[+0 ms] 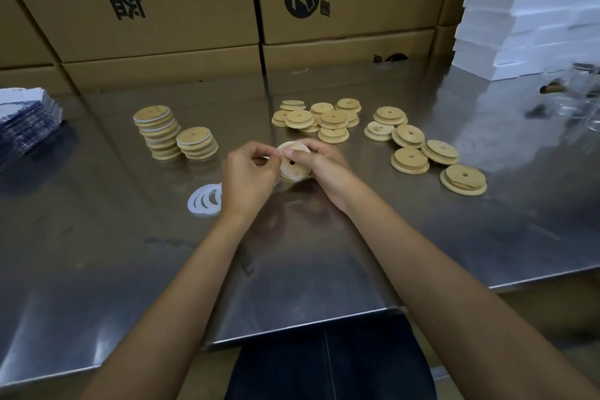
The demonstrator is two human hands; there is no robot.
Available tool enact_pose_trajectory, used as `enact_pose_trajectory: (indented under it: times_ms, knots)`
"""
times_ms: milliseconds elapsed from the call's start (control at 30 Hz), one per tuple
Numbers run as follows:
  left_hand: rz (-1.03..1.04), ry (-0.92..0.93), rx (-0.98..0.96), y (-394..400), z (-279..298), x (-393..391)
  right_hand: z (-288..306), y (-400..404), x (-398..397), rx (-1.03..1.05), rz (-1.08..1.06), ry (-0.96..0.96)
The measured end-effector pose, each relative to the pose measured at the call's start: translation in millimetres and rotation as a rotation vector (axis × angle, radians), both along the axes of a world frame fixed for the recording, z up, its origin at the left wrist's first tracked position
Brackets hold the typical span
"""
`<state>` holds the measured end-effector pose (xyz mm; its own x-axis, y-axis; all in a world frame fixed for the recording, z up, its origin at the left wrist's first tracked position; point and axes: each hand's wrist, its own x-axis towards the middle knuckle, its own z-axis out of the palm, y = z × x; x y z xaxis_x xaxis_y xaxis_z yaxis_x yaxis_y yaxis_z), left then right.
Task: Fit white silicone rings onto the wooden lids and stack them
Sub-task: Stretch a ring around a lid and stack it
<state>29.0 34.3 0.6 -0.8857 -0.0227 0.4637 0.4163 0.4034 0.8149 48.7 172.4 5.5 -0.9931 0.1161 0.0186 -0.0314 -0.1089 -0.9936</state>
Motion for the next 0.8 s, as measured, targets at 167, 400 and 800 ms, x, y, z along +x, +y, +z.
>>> enact_pose_trajectory:
  times_ms: [167,400,800]
  knots:
    - [-0.043,-0.074,0.095,0.8,0.1,5.6,-0.1,-0.5,10.8,-0.062,0.005,-0.003]
    - [-0.102,-0.161,0.201,-0.1,2.2,8.6,0.1,0.9,20.7,-0.148,0.006,0.007]
    - [-0.090,-0.245,0.305,-4.3,4.6,9.1,-0.5,2.9,17.6,-0.077,0.089,0.009]
